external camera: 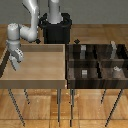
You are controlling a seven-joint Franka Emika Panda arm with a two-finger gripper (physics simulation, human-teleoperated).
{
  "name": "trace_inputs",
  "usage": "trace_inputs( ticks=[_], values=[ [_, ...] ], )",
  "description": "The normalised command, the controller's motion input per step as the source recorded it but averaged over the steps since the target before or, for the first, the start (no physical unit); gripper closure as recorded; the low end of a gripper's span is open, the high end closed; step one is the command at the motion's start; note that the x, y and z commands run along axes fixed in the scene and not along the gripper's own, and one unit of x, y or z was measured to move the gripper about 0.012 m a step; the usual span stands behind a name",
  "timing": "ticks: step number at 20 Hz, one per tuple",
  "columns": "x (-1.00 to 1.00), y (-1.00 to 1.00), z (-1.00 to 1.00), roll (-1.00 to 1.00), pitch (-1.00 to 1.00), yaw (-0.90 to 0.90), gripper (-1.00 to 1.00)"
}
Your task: Place the milk carton into the appropriate compartment.
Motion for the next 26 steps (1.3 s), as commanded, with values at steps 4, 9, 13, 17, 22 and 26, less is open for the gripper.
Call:
trace_inputs(
  ticks=[4, 9, 13, 17, 22, 26],
  values=[
    [0.0, -0.25, -0.25, 0.0, 0.0, 0.0, -1.0],
    [0.0, 0.0, 0.0, 0.0, 0.0, 0.0, -1.0],
    [0.0, -0.25, 0.0, 0.0, 0.0, 0.0, -1.0],
    [0.5, 0.0, 0.0, 0.0, 0.0, 0.0, -1.0],
    [1.0, 0.0, 0.0, 0.0, 0.0, 0.0, -1.0],
    [1.0, 0.0, 0.0, 0.0, 0.0, 0.0, -1.0]
  ],
)
